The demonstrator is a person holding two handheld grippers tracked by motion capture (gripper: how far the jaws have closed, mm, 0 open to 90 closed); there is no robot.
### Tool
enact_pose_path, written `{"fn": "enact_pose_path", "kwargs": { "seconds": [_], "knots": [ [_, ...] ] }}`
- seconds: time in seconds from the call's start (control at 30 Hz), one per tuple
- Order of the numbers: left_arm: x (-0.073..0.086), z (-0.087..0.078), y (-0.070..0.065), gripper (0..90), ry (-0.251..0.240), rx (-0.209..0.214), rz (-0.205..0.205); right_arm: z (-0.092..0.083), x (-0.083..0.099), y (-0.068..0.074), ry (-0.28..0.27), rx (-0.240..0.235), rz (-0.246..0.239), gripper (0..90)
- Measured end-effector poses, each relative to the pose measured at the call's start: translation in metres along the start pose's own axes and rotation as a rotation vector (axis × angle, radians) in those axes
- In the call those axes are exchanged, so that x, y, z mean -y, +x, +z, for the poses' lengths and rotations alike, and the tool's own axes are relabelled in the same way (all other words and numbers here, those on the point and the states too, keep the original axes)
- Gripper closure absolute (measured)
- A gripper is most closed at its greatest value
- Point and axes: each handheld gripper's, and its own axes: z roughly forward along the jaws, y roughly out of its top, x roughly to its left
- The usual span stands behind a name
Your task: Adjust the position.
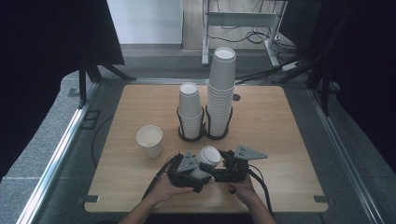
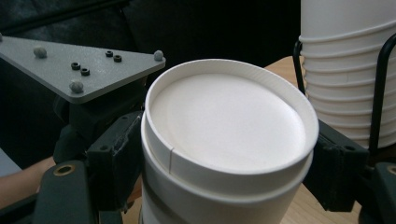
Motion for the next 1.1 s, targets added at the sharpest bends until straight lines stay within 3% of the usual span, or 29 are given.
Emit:
{"fn": "enact_pose_path", "kwargs": {
  "seconds": [0.2,0.43,0.87,1.1],
  "knots": [
    [0.001,0.000,0.002,12.8,0.024,-0.005,0.006,0.002,0.002,-0.002,0.018,0.004,0.020,20.3],
    [0.001,-0.005,0.009,12.9,0.022,-0.029,-0.003,-0.002,-0.003,-0.002,0.016,0.041,0.007,12.1],
    [0.001,-0.010,0.014,12.9,0.051,-0.076,0.034,-0.011,-0.006,-0.007,0.018,0.065,0.006,13.5],
    [0.005,-0.012,0.015,13.0,0.075,-0.105,0.051,-0.020,-0.012,-0.005,0.060,0.086,-0.065,14.0]
  ]
}}
